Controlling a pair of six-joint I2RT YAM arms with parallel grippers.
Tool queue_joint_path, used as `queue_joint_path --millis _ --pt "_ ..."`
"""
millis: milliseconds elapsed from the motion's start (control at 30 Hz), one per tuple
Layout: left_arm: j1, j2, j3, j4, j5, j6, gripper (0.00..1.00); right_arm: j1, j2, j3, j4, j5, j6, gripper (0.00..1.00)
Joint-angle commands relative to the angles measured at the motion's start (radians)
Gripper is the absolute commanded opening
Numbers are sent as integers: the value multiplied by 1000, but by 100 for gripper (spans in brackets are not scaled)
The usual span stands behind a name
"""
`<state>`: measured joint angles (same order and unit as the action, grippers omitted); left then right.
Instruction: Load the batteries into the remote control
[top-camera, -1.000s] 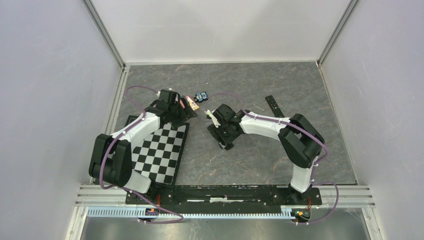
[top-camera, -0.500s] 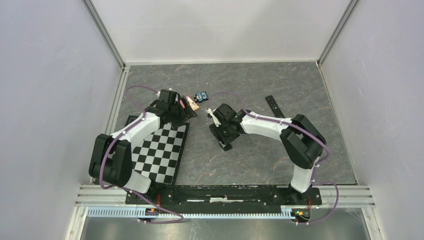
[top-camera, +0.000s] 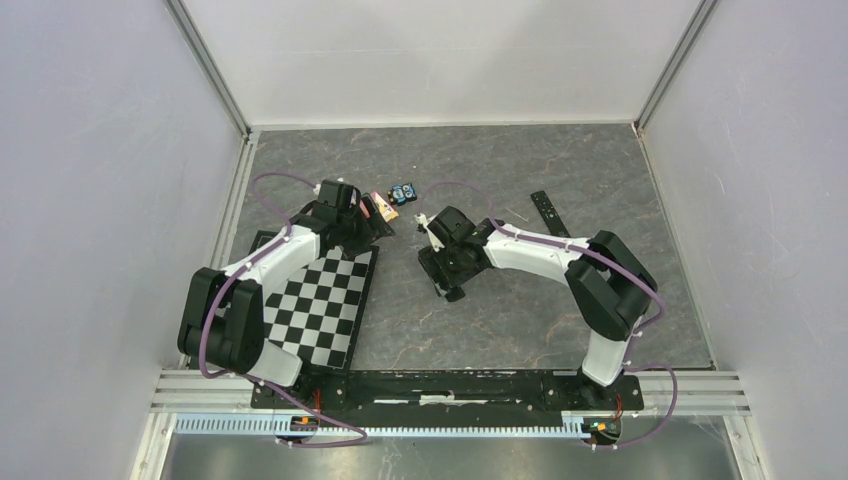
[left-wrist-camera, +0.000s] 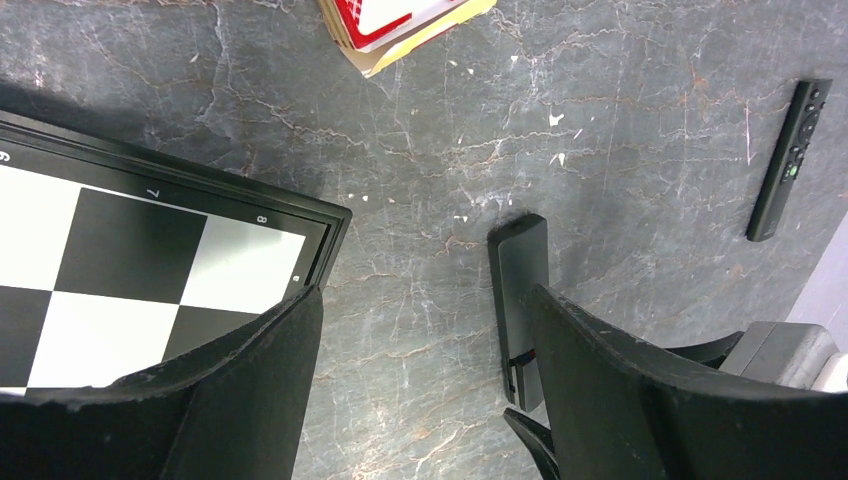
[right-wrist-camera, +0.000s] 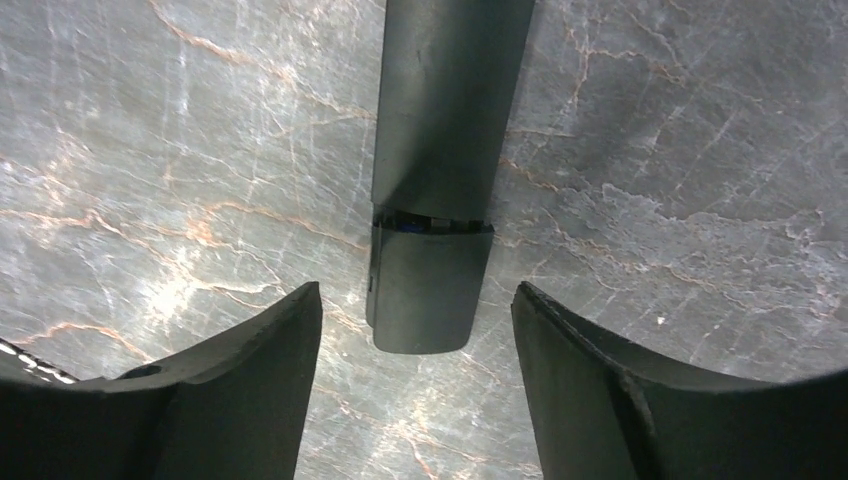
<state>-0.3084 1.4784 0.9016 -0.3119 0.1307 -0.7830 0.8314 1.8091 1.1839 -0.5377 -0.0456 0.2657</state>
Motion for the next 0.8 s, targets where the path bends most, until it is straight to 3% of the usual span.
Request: queue_joint_path --millis 0,233,767 --pt "9 -15 -4 26 -2 8 82 5 -55 -24 18 58 18 78" --pt "8 -16 -6 28 0 7 82 5 -6 -45 24 8 45 78" --pt "9 -17 -5 30 1 7 82 28 24 -47 41 23 79 57"
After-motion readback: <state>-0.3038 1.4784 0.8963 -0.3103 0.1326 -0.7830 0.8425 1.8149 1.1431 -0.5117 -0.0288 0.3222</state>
